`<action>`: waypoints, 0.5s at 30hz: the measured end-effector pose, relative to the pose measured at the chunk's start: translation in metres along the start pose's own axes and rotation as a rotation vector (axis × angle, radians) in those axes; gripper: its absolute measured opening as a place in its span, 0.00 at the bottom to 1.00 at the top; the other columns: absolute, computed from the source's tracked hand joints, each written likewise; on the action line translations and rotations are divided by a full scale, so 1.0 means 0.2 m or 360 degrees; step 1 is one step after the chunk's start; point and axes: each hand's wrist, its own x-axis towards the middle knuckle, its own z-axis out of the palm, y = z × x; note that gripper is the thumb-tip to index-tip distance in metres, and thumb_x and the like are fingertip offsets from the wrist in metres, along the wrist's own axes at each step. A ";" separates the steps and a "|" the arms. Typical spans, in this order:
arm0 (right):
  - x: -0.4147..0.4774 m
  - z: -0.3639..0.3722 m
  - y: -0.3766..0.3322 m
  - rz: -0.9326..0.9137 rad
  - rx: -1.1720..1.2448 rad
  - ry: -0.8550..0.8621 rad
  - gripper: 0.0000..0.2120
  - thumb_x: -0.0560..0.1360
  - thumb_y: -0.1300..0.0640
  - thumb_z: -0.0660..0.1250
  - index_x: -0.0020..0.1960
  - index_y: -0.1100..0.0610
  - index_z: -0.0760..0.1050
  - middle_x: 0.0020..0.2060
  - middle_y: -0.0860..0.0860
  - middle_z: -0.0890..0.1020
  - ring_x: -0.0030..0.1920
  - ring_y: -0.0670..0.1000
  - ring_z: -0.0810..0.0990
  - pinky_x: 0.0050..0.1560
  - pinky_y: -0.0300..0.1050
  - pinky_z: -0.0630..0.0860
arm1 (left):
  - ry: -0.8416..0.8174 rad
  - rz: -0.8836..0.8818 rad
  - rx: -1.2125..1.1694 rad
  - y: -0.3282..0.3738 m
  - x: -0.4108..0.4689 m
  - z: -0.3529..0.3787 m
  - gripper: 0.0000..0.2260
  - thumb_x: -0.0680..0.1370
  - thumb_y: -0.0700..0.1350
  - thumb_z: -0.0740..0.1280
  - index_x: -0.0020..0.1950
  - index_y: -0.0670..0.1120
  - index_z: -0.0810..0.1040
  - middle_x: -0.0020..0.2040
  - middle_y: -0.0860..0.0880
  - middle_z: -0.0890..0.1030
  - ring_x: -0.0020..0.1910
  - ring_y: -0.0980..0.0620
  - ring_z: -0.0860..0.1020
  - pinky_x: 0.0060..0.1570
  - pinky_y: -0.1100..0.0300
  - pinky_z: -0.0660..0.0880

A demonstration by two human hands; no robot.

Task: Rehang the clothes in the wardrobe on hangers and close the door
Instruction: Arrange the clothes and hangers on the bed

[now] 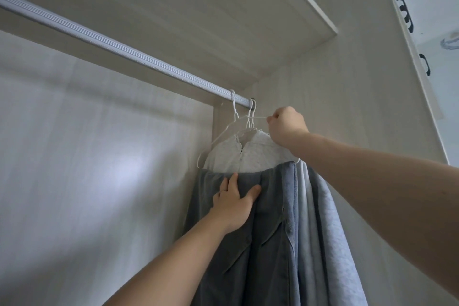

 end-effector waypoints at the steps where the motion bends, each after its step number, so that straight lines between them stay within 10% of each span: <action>1: 0.00 0.00 -0.01 -0.0006 0.0019 0.0014 0.12 0.81 0.55 0.60 0.50 0.63 0.77 0.47 0.58 0.78 0.43 0.59 0.76 0.43 0.45 0.70 | 0.0012 0.0007 0.0009 0.00 0.01 0.00 0.39 0.77 0.71 0.56 0.81 0.57 0.44 0.82 0.53 0.45 0.80 0.41 0.48 0.77 0.42 0.50; 15: -0.21 -0.42 0.22 -0.0285 0.0055 0.0259 0.11 0.79 0.55 0.62 0.40 0.55 0.77 0.30 0.47 0.75 0.31 0.46 0.72 0.30 0.40 0.63 | 0.0840 0.0554 0.0331 0.20 -0.10 -0.05 0.32 0.80 0.64 0.53 0.80 0.56 0.47 0.82 0.51 0.46 0.80 0.46 0.45 0.76 0.44 0.49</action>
